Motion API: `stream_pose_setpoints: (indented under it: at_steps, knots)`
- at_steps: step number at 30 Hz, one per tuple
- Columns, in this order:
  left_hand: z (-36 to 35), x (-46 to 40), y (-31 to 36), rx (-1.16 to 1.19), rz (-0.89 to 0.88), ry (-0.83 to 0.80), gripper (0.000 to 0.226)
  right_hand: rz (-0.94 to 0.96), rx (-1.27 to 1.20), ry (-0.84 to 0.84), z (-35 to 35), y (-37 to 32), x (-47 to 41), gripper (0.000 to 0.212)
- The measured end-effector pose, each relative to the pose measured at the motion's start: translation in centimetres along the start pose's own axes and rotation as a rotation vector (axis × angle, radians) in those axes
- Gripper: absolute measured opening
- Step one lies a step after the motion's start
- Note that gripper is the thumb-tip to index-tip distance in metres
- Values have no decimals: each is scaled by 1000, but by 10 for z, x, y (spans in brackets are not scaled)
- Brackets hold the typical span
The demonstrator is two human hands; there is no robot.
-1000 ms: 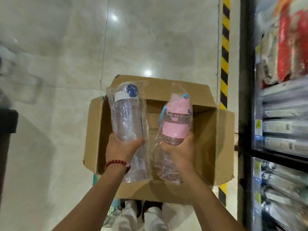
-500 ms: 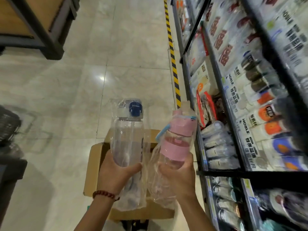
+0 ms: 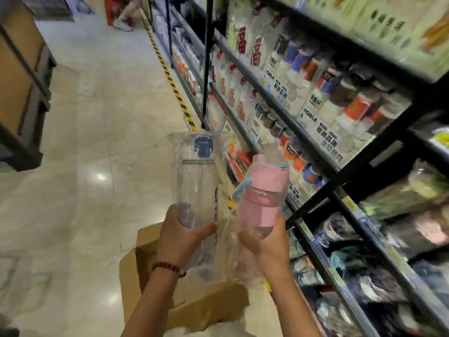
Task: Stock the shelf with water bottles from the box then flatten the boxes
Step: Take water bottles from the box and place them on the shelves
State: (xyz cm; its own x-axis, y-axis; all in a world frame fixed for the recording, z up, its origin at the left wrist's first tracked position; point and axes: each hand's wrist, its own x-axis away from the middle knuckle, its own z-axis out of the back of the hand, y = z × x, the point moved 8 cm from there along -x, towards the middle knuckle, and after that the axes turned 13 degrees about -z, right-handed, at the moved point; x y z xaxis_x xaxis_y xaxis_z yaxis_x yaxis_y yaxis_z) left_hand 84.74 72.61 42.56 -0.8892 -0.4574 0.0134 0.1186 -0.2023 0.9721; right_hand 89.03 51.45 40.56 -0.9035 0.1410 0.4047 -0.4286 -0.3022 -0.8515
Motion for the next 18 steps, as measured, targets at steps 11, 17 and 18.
stream_pose_setpoints:
  at_steps: [11, 17, 18]
  knots:
    - [-16, 45, 40, 68, -181, -369, 51, -36, -200, 342, 44, 36, 113, 78]
    - [-63, 93, 50, 115, -230, -596, 62, -124, -220, 549, 91, 81, 181, 81]
    - [-74, 103, 53, 122, -238, -632, 65, -128, -239, 592, 104, 87, 194, 79]
